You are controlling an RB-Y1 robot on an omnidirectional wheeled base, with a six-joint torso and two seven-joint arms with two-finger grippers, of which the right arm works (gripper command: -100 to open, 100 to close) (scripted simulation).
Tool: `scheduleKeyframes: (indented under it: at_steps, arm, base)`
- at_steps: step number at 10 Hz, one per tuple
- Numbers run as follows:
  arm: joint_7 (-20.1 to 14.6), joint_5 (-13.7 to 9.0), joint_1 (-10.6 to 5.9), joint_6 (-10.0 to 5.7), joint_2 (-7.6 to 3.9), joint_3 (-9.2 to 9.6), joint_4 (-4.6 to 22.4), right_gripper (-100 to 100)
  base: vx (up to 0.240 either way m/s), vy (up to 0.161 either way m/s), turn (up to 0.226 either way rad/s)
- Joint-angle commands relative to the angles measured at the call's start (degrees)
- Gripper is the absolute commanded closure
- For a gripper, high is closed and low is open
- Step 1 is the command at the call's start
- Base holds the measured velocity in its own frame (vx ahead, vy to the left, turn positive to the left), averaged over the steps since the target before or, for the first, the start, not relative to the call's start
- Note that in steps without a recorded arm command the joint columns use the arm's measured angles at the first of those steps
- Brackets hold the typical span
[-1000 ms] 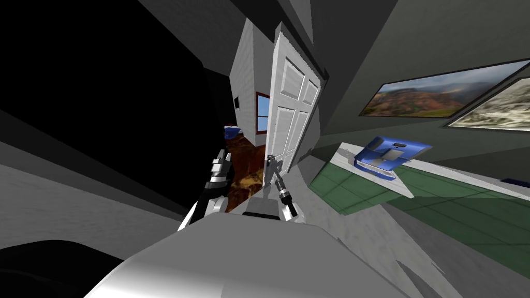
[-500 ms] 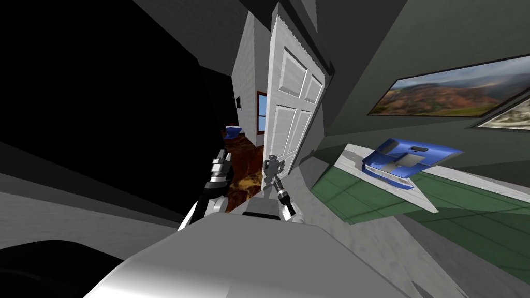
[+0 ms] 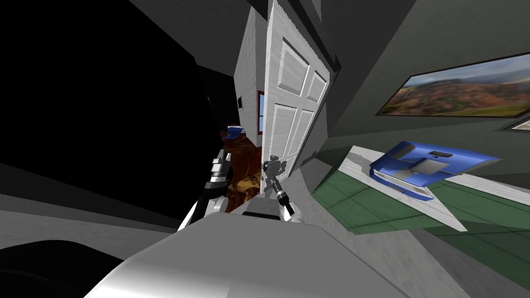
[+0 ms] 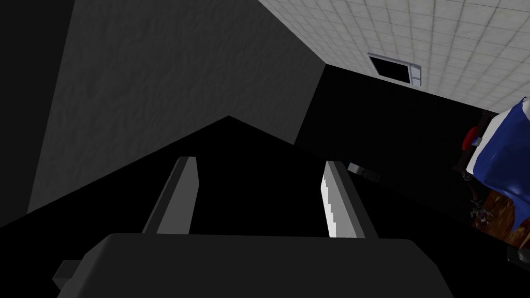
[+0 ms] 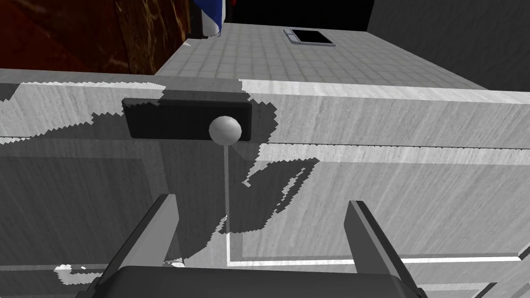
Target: Push the door open
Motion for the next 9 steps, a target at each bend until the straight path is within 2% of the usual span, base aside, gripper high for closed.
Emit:
scheduleKeyframes:
  at_steps: [1,2,4,6,7,9]
  arm:
    - [-0.65,0.63,-0.99,-0.15,0.23,0.42,2.17,-100]
    - [-0.82,0.82,-1.35,-0.28,0.32,0.53,2.97,-100]
    - [-1.6,1.68,-3.04,-0.86,0.8,1.04,6.73,-100]
    - [-2.11,2.24,-4.13,-1.23,1.17,1.37,9.15,-100]
    - [-1.82,2.04,-3.73,-1.09,1.12,1.25,8.23,-100]
    - [-1.48,1.86,-3.75,-0.95,0.87,1.03,8.5,-100]
  base:
    - [0.101,-0.125,0.07]
    - [0.107,-0.099,0.048]
    - [0.121,-0.087,0.076]
    - [0.121,-0.101,0.048]
    - [0.051,-0.046,0.015]
    - [0.135,0.053,0.034]
